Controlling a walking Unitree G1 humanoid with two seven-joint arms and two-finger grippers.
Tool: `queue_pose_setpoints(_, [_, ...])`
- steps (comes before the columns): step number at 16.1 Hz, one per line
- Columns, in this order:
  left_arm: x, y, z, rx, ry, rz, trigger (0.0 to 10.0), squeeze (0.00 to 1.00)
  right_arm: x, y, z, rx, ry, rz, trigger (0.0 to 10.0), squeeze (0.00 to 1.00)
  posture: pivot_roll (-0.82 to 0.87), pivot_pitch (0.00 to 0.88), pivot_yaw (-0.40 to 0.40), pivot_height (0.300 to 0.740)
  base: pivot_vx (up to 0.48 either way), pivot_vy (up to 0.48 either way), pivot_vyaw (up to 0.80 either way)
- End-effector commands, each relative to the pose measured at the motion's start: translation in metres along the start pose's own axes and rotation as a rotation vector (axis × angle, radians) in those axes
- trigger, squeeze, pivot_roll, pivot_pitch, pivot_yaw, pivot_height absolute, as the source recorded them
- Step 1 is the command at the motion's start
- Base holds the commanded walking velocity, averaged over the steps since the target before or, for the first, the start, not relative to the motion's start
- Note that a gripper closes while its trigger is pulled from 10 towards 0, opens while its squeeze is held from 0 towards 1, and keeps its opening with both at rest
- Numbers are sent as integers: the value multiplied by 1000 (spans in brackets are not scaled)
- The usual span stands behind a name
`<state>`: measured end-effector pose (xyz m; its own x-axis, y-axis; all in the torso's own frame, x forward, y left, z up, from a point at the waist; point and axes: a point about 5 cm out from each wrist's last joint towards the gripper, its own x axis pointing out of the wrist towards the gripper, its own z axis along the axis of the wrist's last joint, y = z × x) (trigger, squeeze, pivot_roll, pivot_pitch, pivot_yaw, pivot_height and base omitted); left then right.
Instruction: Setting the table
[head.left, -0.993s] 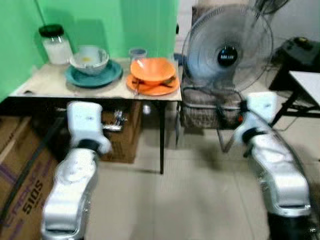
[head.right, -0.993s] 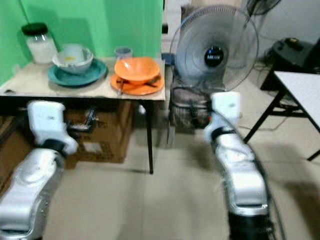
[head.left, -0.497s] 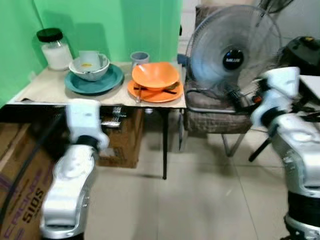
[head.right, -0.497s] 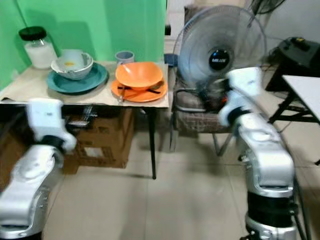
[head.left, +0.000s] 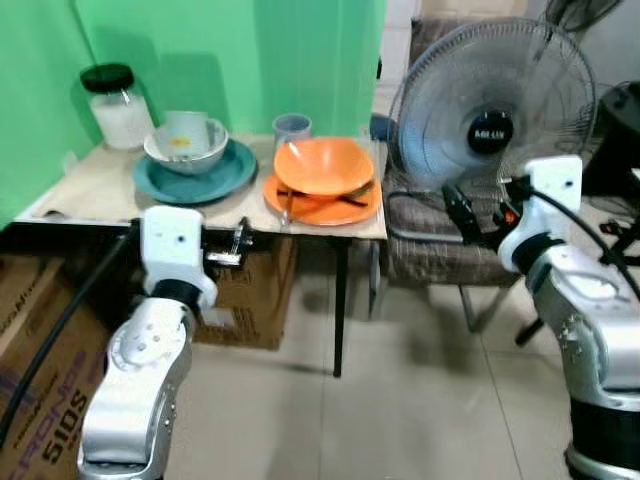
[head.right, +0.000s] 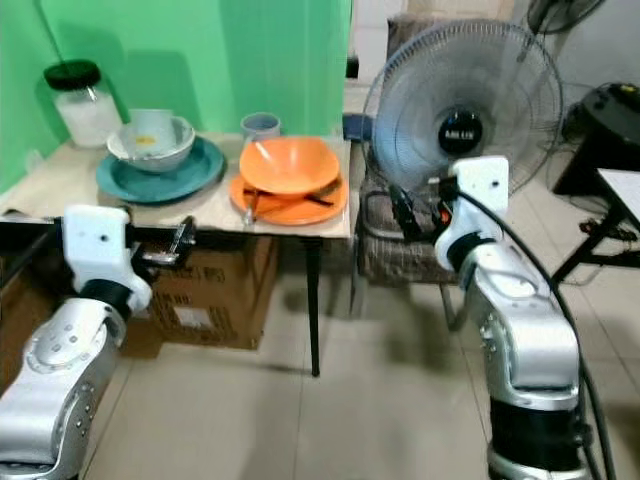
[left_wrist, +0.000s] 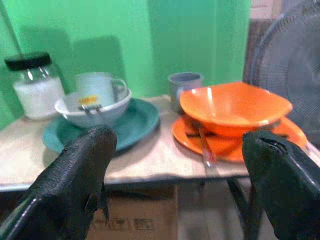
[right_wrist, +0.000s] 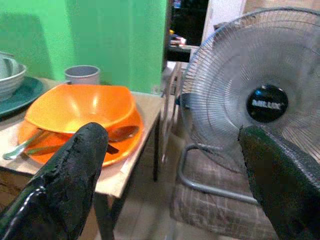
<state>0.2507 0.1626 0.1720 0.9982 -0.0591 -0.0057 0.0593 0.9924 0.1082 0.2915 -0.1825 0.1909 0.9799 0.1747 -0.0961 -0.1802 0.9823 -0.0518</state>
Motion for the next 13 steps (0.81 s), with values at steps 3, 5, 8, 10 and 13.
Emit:
queue_pose_setpoints(3, [-8,11,3,7,-8,41,10000,0,3,15,4,1,-38,11,10000,1000,41,0,-17,740,337,0,0])
queue_pose_setpoints(5, [-10,11,2,12,-3,33,10000,0,-2,18,2,6,-45,4,10000,1000,43,0,0,740,336,0,353])
queue_pose_setpoints(8, [-12,4,4,34,6,-30,10000,0,-12,32,-9,3,-34,13,10000,1000,53,0,20,740,337,0,800])
queue_pose_setpoints(10, [-11,0,5,55,3,-67,10000,0,-10,29,-14,47,-21,-22,10000,1000,53,0,21,740,336,0,0])
queue_pose_setpoints(13, [-13,-3,2,73,15,-111,10000,0,-12,34,-15,58,-8,-6,10000,1000,39,0,27,740,336,0,0])
